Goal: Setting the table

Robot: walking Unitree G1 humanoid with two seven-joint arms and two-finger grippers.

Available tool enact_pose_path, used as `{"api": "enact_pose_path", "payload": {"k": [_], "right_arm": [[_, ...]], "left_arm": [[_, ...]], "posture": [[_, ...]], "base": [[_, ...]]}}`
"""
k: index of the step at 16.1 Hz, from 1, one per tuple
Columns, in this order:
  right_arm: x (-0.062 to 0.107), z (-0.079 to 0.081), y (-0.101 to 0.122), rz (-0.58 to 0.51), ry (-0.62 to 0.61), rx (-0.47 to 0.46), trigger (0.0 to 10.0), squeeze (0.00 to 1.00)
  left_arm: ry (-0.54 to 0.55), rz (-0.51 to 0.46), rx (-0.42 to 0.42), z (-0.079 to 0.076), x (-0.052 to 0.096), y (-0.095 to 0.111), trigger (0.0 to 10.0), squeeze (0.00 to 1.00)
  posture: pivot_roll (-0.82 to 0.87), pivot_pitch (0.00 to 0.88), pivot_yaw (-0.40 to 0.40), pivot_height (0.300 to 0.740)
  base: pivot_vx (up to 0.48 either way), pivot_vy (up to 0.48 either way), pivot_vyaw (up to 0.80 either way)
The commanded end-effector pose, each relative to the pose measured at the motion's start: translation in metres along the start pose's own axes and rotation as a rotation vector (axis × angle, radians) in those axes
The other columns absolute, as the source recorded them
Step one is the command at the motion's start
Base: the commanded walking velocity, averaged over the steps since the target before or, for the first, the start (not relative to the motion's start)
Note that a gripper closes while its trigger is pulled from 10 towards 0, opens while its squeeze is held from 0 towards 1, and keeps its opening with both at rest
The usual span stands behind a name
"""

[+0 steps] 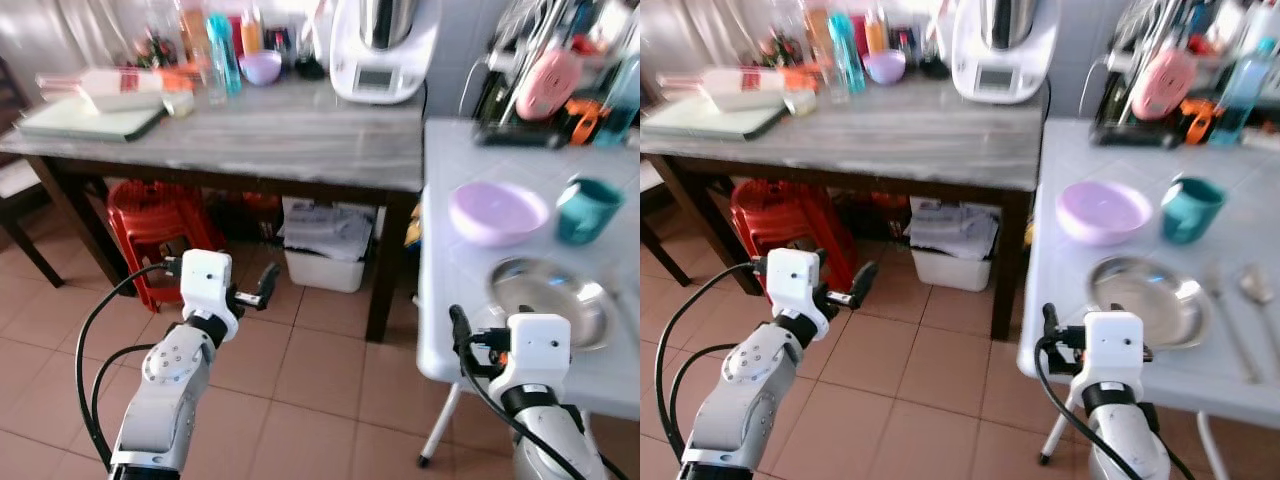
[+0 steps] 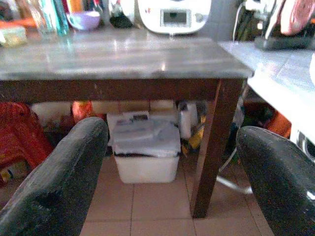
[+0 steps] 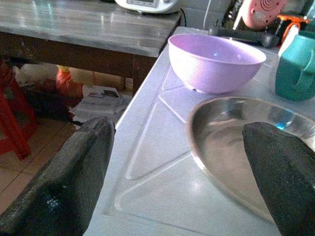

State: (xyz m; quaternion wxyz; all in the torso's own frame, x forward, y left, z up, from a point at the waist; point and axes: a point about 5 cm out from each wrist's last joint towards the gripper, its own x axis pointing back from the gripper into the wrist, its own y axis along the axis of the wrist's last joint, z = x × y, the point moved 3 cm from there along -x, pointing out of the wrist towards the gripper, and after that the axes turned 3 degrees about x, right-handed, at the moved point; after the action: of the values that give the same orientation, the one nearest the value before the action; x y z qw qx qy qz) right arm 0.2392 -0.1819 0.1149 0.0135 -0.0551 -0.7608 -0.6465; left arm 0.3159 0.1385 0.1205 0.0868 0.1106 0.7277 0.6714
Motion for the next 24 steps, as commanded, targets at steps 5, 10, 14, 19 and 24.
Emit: {"api": "enact_pose_path", "payload": {"k": [5, 10, 14, 19, 24], "right_arm": [[-0.001, 0.003, 0.005, -0.016, 0.009, -0.01, 10.0, 0.0], [-0.001, 0.002, 0.004, -0.015, 0.011, -0.004, 10.0, 0.0], [-0.003, 0.002, 0.005, -0.017, 0.016, 0.0, 10.0, 0.0], [-0.003, 0.001, 0.006, -0.018, 0.014, 0.002, 10.0, 0.0], [-0.006, -0.002, 0.009, -0.03, 0.012, 0.01, 10.0, 0.0]], "left_arm": [[0.03, 0.002, -0.005, 0.006, 0.002, 0.001, 10.0, 0.0], [0.026, 0.004, -0.001, 0.003, 0.002, -0.001, 10.0, 0.0], [0.03, -0.013, 0.013, 0.002, 0.002, 0.0, 10.0, 0.0], [0.01, -0.003, 0.021, -0.001, 0.003, -0.005, 10.0, 0.0], [-0.061, 0.002, 0.057, -0.011, 0.003, -0.006, 10.0, 0.0]], "posture": [[-0.05, 0.032, 0.022, 0.74], [-0.06, 0.029, 0.018, 0.74], [-0.05, 0.026, 0.016, 0.74], [-0.06, 0.032, 0.013, 0.74], [-0.07, 0.033, 0.016, 0.74]], "base": [[0.0, -0.351, 0.0], [0.0, -0.35, 0.0], [0.0, -0.176, 0.0], [0.0, 0.0, 0.0], [0.0, 0.0, 0.0]]}}
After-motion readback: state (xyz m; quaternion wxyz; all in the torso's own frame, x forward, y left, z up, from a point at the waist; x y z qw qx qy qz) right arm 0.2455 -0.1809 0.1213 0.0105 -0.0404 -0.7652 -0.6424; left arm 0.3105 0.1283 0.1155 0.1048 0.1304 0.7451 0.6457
